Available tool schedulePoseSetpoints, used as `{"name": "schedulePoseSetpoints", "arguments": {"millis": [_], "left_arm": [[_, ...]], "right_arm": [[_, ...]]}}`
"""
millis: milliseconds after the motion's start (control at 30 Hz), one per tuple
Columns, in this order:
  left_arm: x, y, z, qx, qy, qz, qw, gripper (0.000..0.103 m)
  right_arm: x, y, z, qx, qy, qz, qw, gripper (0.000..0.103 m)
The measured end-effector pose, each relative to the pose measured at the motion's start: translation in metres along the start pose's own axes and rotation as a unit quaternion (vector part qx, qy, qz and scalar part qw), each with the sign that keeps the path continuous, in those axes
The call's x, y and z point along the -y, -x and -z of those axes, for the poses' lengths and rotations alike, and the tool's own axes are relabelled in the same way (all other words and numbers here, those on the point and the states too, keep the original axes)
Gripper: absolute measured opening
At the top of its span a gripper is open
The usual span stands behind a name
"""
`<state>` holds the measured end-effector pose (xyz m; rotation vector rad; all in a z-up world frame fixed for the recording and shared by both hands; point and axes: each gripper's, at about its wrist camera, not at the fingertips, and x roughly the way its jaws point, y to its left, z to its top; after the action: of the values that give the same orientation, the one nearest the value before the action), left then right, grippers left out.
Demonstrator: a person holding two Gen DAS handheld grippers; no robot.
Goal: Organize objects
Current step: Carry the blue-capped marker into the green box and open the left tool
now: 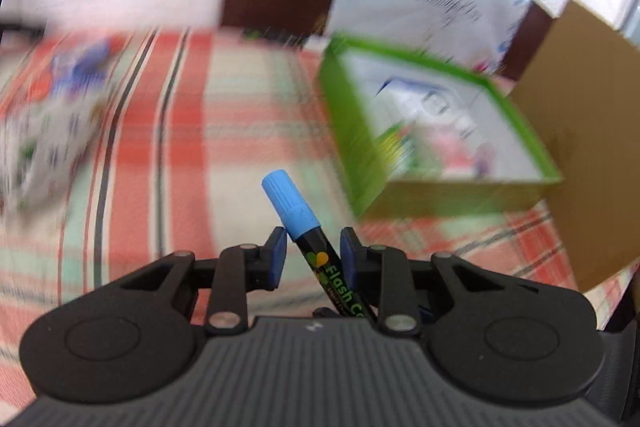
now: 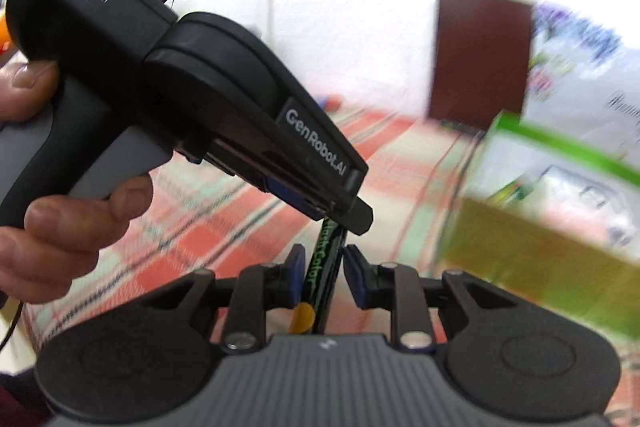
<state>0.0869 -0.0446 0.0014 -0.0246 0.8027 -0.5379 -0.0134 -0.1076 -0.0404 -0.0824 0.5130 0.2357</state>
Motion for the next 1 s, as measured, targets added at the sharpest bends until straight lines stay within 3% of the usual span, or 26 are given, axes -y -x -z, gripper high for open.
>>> {"name": "schedulePoseSetpoints", "arguments": {"millis": [233,400,567,733,833,1000], "left_arm": [[0.073,-0.007,-0.057,0.051,-0.088,0.026,0.9944,0.031],[0.125,-0.048,-0.083,0.051,-0.138,0.034,0.9885,0.031],[0.155,-0.088,-0.099,0.035,-0.149,0.041,0.9873,0.030],[0.168,-0.123,-0.106,0.007,-0.145,0.036,0.9888,0.032],[0.164,-0.130,-0.102,-0.001,-0.141,0.025,0.9897,0.042],[0.143,-0.131,-0.093,-0.017,-0.121,0.005,0.9925,0.044]], "right_arm": [[0.059,0.028,-0.030,0.078,-0.006,0.074,0.994,0.023],[0.118,0.023,-0.037,0.088,-0.029,0.122,0.988,0.023],[0.172,0.002,-0.037,0.079,-0.060,0.151,0.984,0.022],[0.208,-0.017,-0.026,0.058,-0.087,0.167,0.980,0.022],[0.223,-0.019,-0.013,0.049,-0.117,0.186,0.974,0.035],[0.225,-0.010,0.004,0.050,-0.152,0.183,0.970,0.035]]}}
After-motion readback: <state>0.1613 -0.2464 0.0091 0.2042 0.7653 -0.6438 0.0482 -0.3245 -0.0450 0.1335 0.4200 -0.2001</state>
